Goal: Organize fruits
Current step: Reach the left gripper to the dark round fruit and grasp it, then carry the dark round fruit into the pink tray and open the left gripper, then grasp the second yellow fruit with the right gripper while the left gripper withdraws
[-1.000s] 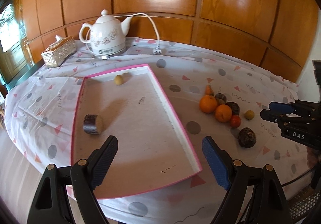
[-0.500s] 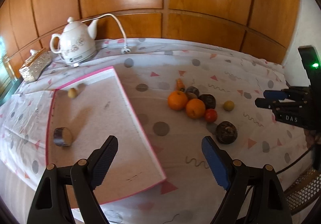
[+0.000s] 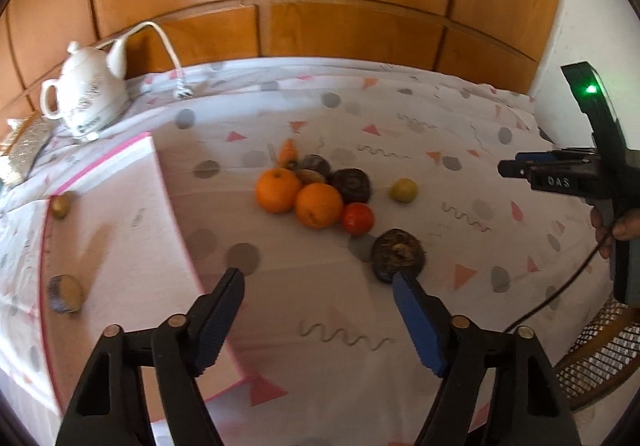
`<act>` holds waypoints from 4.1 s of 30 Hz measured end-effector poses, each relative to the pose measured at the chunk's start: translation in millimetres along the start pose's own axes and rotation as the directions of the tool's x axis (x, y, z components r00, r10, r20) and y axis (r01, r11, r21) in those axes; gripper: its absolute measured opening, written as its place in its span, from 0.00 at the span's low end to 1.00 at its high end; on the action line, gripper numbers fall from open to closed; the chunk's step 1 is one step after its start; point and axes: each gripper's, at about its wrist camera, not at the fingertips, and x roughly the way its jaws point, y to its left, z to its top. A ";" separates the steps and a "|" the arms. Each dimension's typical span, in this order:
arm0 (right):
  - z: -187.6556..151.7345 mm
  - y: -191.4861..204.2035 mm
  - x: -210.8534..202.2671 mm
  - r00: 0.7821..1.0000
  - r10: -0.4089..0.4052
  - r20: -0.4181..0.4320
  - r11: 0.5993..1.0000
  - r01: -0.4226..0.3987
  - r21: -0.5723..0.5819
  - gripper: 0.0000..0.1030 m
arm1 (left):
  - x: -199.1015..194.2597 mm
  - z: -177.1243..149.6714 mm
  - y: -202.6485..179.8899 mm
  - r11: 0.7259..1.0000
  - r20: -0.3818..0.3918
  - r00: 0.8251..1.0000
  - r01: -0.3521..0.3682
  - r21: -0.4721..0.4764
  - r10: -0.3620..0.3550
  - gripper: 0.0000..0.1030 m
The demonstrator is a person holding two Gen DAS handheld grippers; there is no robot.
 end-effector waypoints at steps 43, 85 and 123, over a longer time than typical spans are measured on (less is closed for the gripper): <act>-6.1 -122.1 18.4 0.990 -0.092 -0.111 0.866 0.135 0.482 0.37 | 56.3 -4.0 -33.5 0.995 -0.083 0.993 0.092 0.031 -0.089 0.49; 20.0 25.4 7.7 0.949 0.312 0.048 0.950 -0.310 -0.050 0.37 | 8.4 9.7 223.5 0.857 -0.008 0.971 -0.215 -0.469 0.239 0.49; 21.8 96.2 51.7 0.958 0.284 -0.045 0.924 -0.286 -0.254 0.22 | -42.6 -31.7 160.2 0.870 0.022 0.955 -0.261 -0.418 0.297 0.74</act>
